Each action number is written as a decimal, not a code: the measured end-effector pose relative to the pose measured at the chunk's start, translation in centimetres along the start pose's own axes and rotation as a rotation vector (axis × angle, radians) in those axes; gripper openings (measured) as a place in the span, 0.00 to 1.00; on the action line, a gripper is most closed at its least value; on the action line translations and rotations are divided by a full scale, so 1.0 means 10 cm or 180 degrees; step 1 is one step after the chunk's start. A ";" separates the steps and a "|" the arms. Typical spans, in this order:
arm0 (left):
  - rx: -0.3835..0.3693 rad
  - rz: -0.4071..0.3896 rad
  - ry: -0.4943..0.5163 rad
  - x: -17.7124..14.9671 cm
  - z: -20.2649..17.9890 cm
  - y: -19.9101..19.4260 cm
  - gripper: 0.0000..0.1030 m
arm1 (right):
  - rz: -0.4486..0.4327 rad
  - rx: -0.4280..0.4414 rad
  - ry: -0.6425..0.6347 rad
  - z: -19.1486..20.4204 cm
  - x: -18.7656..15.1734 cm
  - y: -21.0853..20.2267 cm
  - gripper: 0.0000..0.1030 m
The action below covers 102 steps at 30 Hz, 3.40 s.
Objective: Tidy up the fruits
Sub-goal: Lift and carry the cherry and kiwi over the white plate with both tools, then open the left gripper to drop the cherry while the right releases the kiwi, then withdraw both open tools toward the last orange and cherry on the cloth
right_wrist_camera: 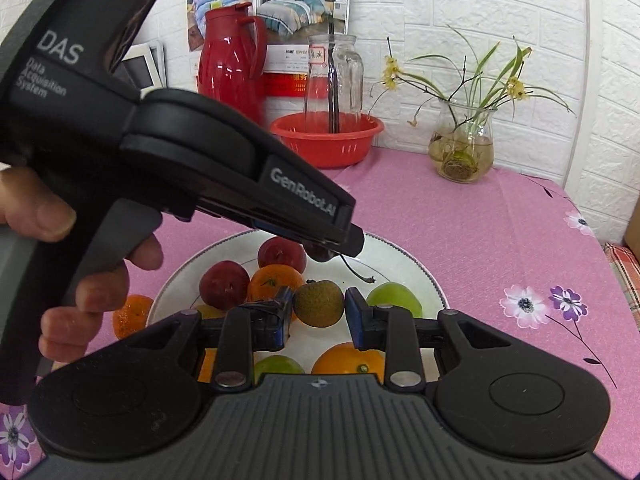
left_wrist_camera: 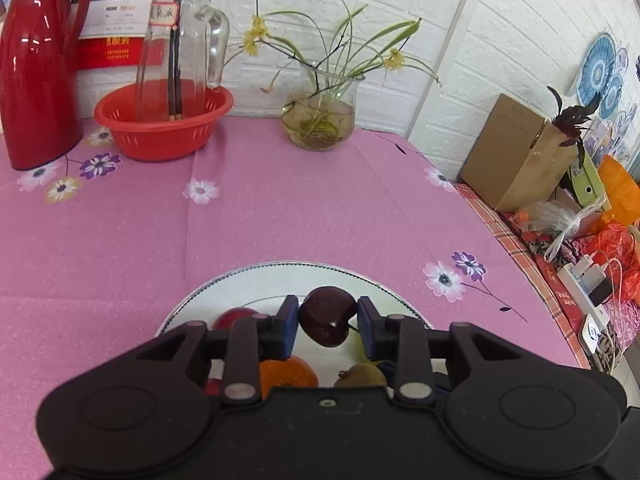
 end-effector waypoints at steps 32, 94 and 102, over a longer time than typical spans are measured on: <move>0.0027 0.0133 0.0044 -0.15 0.03 0.29 0.88 | 0.0309 -0.0002 -0.0143 -0.08 -0.12 0.33 0.48; 0.0277 -0.0519 0.0098 -0.56 0.60 -1.92 1.00 | -0.0400 0.0084 -0.0199 0.85 -0.11 -1.18 1.00; 0.0344 -0.0462 0.0037 -0.80 0.75 -1.91 1.00 | -0.0296 0.0160 -0.0058 1.03 -0.32 -1.22 1.00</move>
Point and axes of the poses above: each gripper's, at about its wrist camera, not at the fingertips, and y roughly the way its jaws point, z to its left, x to its top, the point moved 8 cm from there along y, roughly the way its jaws point, and after that the axes turned 12 degrees about -z, right-handed, at the moved point
